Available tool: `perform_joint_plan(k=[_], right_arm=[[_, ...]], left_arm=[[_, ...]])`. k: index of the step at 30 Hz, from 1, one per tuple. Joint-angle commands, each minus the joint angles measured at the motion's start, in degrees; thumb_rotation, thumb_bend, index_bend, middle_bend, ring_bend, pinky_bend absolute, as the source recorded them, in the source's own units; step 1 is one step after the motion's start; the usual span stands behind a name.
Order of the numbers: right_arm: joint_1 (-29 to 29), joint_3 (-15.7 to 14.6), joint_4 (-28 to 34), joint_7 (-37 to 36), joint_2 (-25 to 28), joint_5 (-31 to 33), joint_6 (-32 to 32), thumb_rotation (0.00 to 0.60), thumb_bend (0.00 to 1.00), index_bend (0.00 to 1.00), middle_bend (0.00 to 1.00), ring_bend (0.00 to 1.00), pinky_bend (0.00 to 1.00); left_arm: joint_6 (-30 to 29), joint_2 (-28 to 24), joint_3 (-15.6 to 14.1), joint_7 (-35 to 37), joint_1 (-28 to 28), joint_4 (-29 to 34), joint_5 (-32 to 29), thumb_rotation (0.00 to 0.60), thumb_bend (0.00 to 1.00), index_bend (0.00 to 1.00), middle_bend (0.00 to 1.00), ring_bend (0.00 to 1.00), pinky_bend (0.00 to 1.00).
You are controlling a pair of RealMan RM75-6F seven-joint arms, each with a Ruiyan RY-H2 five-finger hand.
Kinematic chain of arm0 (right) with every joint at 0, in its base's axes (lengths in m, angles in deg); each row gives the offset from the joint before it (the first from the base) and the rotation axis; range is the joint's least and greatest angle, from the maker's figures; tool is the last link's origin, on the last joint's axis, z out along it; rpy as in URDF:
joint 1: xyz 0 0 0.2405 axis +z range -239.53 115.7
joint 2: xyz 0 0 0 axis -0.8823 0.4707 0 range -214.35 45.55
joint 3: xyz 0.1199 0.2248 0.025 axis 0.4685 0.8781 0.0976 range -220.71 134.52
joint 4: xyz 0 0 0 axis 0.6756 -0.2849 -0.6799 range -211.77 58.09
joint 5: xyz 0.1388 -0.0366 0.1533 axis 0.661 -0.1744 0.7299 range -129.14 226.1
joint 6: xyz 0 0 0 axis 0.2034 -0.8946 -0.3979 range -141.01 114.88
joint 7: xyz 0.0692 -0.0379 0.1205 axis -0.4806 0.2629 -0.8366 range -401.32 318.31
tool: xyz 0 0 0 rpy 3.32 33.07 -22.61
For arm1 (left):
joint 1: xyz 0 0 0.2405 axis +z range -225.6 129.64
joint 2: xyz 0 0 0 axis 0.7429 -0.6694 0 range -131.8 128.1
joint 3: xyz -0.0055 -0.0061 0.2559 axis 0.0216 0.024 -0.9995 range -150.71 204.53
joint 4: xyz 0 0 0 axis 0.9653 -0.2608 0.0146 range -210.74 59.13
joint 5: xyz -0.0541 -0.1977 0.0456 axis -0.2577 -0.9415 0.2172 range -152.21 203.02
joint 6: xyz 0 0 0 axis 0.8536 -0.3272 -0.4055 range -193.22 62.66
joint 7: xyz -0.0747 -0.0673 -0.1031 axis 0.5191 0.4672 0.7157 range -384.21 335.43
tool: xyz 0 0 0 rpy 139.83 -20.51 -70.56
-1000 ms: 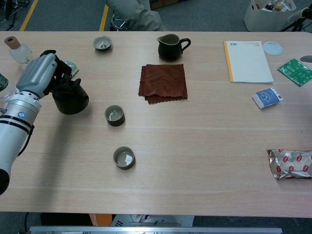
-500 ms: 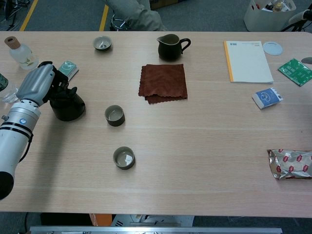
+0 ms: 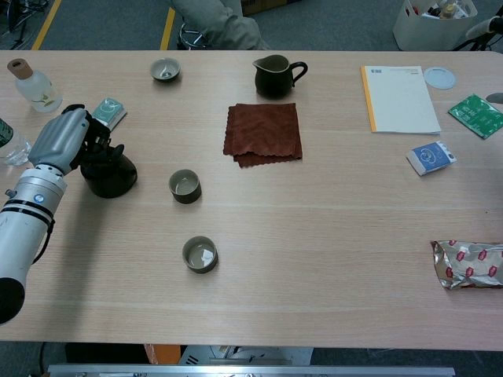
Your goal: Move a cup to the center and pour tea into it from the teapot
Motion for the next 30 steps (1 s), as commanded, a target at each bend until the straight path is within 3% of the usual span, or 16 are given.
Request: perform_joint_plan(k=[1,9,12,16,18,26,30], right_arm=[[0.02,-0.01,-0.03,0.08,-0.04,0.12,0.08,0.600,0.16,0.16,0.23,0.11,0.15],[-0.02,0.00,0.11,0.29,0.01,0.35,0.02,0.600,0.16,0.16,0.23,0.11,0.15],[-0.03,0.01,0.18,0.26,0.05,0.36,-0.01,0.600,0.16,0.16,0.23,0.11,0.15],[-0.03,0.01,0.23,0.22,0.05,0.30,-0.03,0.600,0.16,0.16,0.23,0.11,0.15],[-0.03,-0.01,0.17,0.26,0.02,0.30,-0.03,0.600,0.16,0.16,0.23,0.11,0.15],[-0.07,0.02,0.01,-0.04,0.01,0.22,-0.02,0.600,0.16,0.16,0.23,0.11,0.15],[-0.04,0.00,0.05,-0.23,0.03,0.02,0.05,0.600,0.16,0.16,0.23,0.11,0.15]], left_arm=[[0.14,-0.07,0.06,-0.23,0.03,0.11,-0.15,0.600,0.36,0.86,0.94,0.72,0.07],[0.95,-0.97,0.31,-1.20,0.14,1.56,-0.94,0.591,0.36,0.79,0.87,0.65,0.07],[0.82,-1.20,0.40,-1.63,0.22,2.14,-1.07,0.524,0.36,0.77,0.85,0.63,0.07],[0.70,-1.49,0.58,-1.85,0.27,2.85,-1.17,0.377,0.32,0.76,0.83,0.62,0.07],[0.49,-1.63,0.69,-1.78,0.27,3.11,-1.07,0.334,0.30,0.76,0.82,0.61,0.07],[0.59,-2.37,0.93,-2.58,0.31,4.80,-1.52,0.254,0.27,0.72,0.75,0.55,0.07],[0.63,-2.92,0.94,-2.56,0.27,5.71,-1.40,0.240,0.27,0.64,0.65,0.49,0.07]])
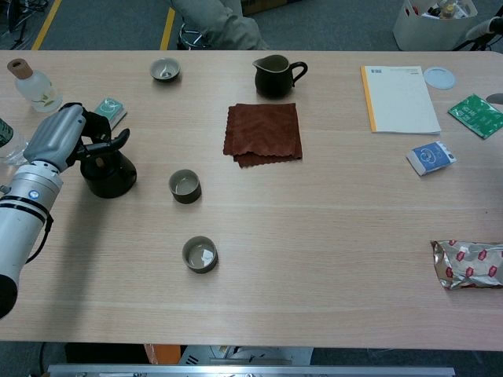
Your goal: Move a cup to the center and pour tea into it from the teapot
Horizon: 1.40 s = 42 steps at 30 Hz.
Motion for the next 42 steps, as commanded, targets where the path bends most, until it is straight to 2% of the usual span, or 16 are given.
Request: perform_joint_plan(k=[1,5,7,10,17,19,21,22,24,25,34,42], right_arm=[[0.02,0.02,0.05,-0.10,0.01,-0.08,-0.01,0.600,0.16,0.16,0.23,0.11,0.15],[0.00,0.05,0.15,-0.19,0.00,-0.22,-0.12,0.600,0.16,0.16,0.23,0.11,0.15],[0.01,0.07,0.23,-0.19,0.00,-0.29,-0.17,0.600,0.16,0.16,0.23,0.11,0.15],[-0.03,0.10,0.43,-0.25,0.11,-0.36,-0.29,0.600,0.16,0.16,0.23,0.11,0.15],[-0.92,0.22,1.33,-1.03,0.93,-0.47,-1.60,0.600,0.16,0.16,0.23,0.11,0.15],[-1.38,0.21,1.64,-1.34,1.26,-0.51,-2.19,0.600,0.16,0.16,0.23,0.11,0.15],[-2.28,0.09,2.27,-1.78,1.89,-0.47,-3.19,0.600,0.16,0.16,0.23,0.11,0.15],[-2.66,0.00,2.57,-1.93,2.16,-0.46,-3.59,0.600,0.16,0.16,0.23,0.11,0.15],[-3.72,-0.23,3.23,-2.35,2.74,-0.43,-4.72,0.600,0.16,0.16,0.24,0.11,0.15],[-4.26,-0.34,3.51,-2.60,2.94,-0.43,-5.30,0.600,0.16,0.16,0.24,0.11,0.15],[-11.73,-3.21,6.75,-5.09,4.90,-2.54,-13.08,0.600,0.16,0.16,0.25,0.11,0.15],[-17.86,-5.68,7.23,-6.75,5.19,-6.36,-20.21,0.600,0.16,0.16,0.25,0.11,0.15]], left_arm=[[-0.03,-0.43,0.11,0.17,-0.03,0.61,0.10,0.238,0.27,0.60,0.62,0.47,0.07],[0.18,-1.51,0.18,1.01,0.05,2.08,0.21,0.235,0.27,0.50,0.50,0.40,0.07],[0.36,-2.26,0.29,1.36,0.07,3.03,0.19,0.233,0.27,0.44,0.43,0.33,0.07],[0.30,-3.24,0.54,1.96,0.15,4.43,0.18,0.230,0.27,0.39,0.36,0.28,0.07],[-0.30,-5.73,0.94,2.69,0.50,7.93,0.36,0.238,0.27,0.37,0.34,0.28,0.07],[-0.86,-6.60,0.77,2.45,0.69,8.94,0.87,0.275,0.27,0.37,0.34,0.28,0.07],[-2.78,-7.99,0.06,1.44,1.10,9.76,2.88,0.347,0.27,0.37,0.34,0.28,0.07],[-3.47,-8.56,-0.30,0.98,1.34,10.09,3.57,0.433,0.27,0.38,0.34,0.28,0.07],[-4.97,-10.03,-1.02,0.11,2.05,11.30,4.80,0.557,0.27,0.38,0.35,0.28,0.07],[-5.55,-10.73,-1.33,-0.20,2.41,11.91,5.20,0.594,0.27,0.39,0.35,0.28,0.07],[-12.60,-17.24,-5.57,-4.40,7.30,17.23,9.80,0.600,0.27,0.40,0.38,0.28,0.07],[-17.86,-22.85,-8.82,-6.44,12.00,23.73,12.57,0.600,0.27,0.41,0.38,0.28,0.07]])
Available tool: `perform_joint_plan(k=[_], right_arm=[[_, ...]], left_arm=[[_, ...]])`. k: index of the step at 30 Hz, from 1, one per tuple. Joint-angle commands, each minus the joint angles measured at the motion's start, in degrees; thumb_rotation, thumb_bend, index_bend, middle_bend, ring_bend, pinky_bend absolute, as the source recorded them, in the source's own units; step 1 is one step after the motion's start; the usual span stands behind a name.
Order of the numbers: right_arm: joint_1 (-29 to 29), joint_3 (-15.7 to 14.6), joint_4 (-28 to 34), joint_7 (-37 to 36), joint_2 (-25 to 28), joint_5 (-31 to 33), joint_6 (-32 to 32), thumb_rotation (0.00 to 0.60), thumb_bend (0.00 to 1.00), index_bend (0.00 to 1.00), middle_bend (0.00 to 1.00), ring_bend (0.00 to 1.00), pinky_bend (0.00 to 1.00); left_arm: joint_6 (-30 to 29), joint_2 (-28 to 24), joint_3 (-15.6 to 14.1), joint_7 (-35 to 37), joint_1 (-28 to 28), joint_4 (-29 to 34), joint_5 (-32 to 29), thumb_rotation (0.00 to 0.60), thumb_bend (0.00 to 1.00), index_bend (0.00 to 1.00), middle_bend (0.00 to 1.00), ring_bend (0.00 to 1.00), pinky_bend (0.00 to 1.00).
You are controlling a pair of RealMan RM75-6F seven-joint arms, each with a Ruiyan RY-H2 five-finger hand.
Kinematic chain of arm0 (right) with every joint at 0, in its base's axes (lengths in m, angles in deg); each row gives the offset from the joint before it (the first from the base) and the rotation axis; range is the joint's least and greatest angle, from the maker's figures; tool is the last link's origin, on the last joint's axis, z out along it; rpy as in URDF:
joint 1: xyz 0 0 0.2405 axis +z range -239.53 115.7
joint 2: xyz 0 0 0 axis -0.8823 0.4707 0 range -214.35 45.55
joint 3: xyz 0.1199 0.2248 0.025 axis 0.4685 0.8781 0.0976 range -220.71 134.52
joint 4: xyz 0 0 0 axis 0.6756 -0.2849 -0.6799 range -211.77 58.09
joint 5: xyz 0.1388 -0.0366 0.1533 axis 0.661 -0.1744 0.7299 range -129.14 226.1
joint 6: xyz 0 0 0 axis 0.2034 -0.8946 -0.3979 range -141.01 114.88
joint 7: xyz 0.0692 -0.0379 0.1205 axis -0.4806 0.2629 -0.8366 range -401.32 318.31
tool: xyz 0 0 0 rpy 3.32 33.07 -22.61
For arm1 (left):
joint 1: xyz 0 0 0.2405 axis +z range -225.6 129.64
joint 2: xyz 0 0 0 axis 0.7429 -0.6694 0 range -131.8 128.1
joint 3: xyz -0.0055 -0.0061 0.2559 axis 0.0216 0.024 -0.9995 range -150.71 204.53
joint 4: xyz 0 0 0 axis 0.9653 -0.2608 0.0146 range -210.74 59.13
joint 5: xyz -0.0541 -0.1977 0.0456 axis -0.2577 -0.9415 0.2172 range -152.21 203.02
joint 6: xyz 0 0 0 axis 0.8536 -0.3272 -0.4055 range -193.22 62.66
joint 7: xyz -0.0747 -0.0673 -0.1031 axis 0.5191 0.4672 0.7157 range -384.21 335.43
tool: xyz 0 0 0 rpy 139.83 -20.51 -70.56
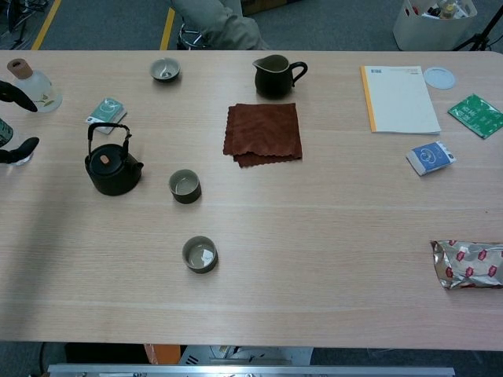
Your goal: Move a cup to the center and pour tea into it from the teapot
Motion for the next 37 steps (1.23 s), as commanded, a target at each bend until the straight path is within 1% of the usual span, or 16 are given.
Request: perform_joint_plan(k=[1,9,14,18,25,37], right_arm=[[-2.53,-1.39,0.09,-0.70,0.15,-2.26,-2.77,0.600,0.16,0.16,0.25,0.11,0.15],[-6.06,-3.41,-0.41,0.00,0.29,-7.58,-7.31,0.600,0.16,0.16,0.25,0.11,0.15],[-7.15,-3.37,-0.25,-0.10,0.85,-11.52,-10.68,0.600,0.16,0.16,0.25,0.11,0.15],[-7.72,-3.09,0.54,1.08,1.65,-13.64,-12.62,0.600,0.16,0.16,0.25,0.11,0.15],[-8.75,-2.78,0.54,1.90,1.50,-14.97,-14.06,0.600,0.16,0.16,0.25,0.11,0.15],[-9.44,-2.22,0.21,2.25,0.46,-14.96,-13.38,0.600,0.16,0.16,0.25,0.11,0.15]], left_arm=[[-1.94,-2.88,-1.87,-1.31,2.13,2.96,1.88,0.600,0.27,0.41,0.38,0.28,0.07],[-4.80,-7.50,-5.00,-3.33,5.60,6.77,5.00,0.600,0.27,0.41,0.38,0.28,0.07],[-6.02,-7.74,-5.80,-4.07,7.24,7.21,5.78,0.600,0.27,0.41,0.38,0.28,0.07],[-6.91,-7.15,-5.86,-4.64,8.16,7.05,6.49,0.600,0.27,0.41,0.38,0.28,0.07],[-6.71,-6.42,-5.27,-4.87,8.64,6.70,6.61,0.600,0.27,0.41,0.38,0.28,0.07],[-5.64,-6.30,-4.30,-5.23,8.67,6.61,6.72,0.600,0.27,0.41,0.38,0.28,0.07]])
